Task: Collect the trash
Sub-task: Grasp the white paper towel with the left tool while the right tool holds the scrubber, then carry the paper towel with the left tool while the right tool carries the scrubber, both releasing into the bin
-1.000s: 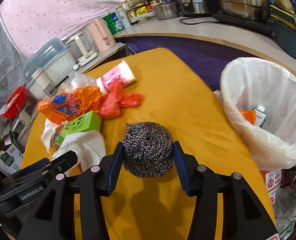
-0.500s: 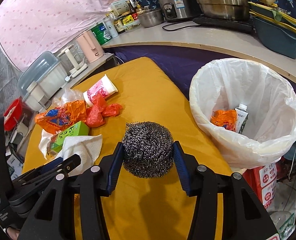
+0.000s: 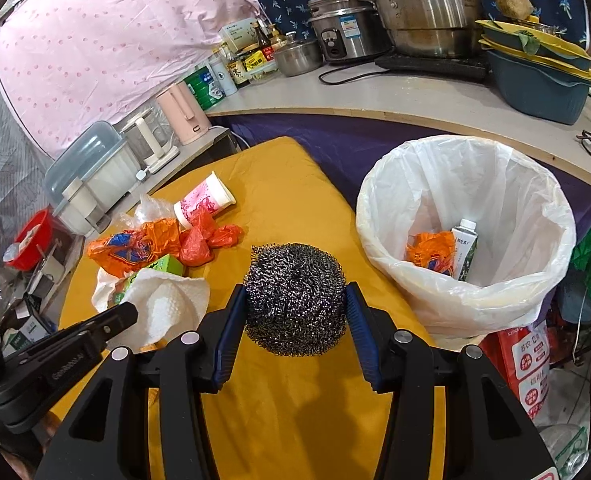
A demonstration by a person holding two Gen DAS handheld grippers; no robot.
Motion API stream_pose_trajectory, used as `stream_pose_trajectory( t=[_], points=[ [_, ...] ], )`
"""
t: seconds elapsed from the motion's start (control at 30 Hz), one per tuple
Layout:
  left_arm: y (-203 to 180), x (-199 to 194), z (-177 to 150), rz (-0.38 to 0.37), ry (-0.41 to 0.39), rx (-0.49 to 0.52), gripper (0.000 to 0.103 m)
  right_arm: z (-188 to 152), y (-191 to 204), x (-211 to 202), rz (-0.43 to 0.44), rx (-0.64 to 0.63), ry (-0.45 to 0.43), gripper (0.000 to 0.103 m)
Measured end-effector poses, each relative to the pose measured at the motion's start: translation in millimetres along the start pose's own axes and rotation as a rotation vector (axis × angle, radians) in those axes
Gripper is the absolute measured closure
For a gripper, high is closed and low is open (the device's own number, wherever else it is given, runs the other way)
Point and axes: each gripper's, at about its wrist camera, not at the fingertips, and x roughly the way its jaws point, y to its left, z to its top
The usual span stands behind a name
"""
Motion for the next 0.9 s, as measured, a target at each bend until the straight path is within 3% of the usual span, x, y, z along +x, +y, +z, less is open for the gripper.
stream_pose_trajectory(
  t=[0.43, 0.67, 0.9],
  points=[
    [-51, -50, 27, -0.157, -0.089, 0.024, 0.099, 28, -45, -51, -0.066, 0.056, -0.129, 0.055],
    [-100, -41, 46, -0.223, -0.101, 0.078, 0.099, 51, -90, -61, -0.145, 0.095, -0.179, 0.055],
    [-150, -14, 59, -0.273, -0.082, 0.141, 0.099, 64, -123, -45, -0.203, 0.113, -0.164, 0.054]
  ],
)
